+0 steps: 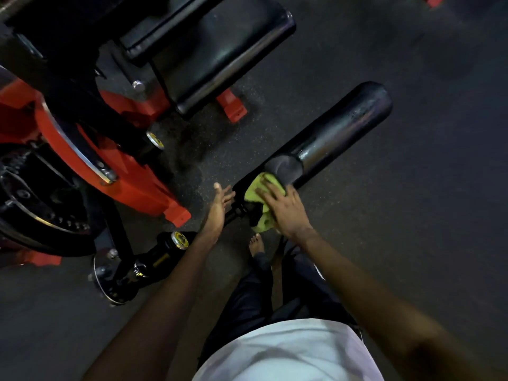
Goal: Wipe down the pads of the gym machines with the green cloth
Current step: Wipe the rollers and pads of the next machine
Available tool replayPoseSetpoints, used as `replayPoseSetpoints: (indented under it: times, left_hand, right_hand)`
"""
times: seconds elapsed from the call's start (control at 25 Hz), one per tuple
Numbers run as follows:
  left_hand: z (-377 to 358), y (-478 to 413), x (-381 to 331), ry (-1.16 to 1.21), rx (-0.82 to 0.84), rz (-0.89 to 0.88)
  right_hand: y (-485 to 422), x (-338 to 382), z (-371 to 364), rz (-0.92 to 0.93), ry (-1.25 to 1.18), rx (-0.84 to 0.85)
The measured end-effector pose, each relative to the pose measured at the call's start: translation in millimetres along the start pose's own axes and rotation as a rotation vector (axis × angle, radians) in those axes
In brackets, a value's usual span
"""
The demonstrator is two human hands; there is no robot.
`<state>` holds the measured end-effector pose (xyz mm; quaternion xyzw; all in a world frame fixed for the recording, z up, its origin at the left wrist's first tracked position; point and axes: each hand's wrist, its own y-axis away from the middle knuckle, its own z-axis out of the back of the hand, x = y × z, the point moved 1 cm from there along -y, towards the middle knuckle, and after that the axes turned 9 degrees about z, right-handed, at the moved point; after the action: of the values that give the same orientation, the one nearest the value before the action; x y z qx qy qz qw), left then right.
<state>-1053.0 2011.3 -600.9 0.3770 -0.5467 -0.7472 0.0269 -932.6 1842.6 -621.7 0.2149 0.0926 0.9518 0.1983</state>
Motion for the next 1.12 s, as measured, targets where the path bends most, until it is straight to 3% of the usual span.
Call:
replayPoseSetpoints:
  times: [0.12,0.2,0.36,0.44,0.56,0.64,0.8,0.88,0.96,1.12]
  left_hand:
    - [-16,2,-3,-0.567,-0.142,-0.316]
    - [-43,2,-2,-0.720,-0.103,-0.511]
    - [-72,-11,2,-0.755,-0.192,-0.438]
    - [-75,-18,11,-0.747,-0.279,-0.508]
    - [-86,-28,13,-0.765,-0.406,-0.514]
    - [-96,-33,6,-0.808,-0.520,-0.430]
    - [-94,-48,-3,-0.852,-0.620,-0.444]
    - [-86,-58,-6,-0.844,-0.649,-0.482]
    - [-82,-64,-8,-0.857,-0.657,-0.488]
    - [-79,-64,-13,-0.826,-0.613,-0.459]
  right_hand:
    - [-29,-71,49,-0.262,0.024,-0.127]
    - [-48,-113,83,-0.309,-0.016,-0.165]
    - [-65,-111,90,-0.434,-0.093,-0.365]
    - [-54,-90,70,-0.265,-0.051,-0.359]
    - [-44,-122,67,0.115,0.024,-0.106]
    - [-52,-160,84,0.096,0.067,-0.118]
    - [-72,-216,119,-0.280,-0.030,-0.370]
    - [-86,-206,125,-0.405,-0.049,-0.408]
    - [-95,-167,111,-0.351,-0.009,-0.321]
    - [-81,-103,80,0.047,0.003,-0.112]
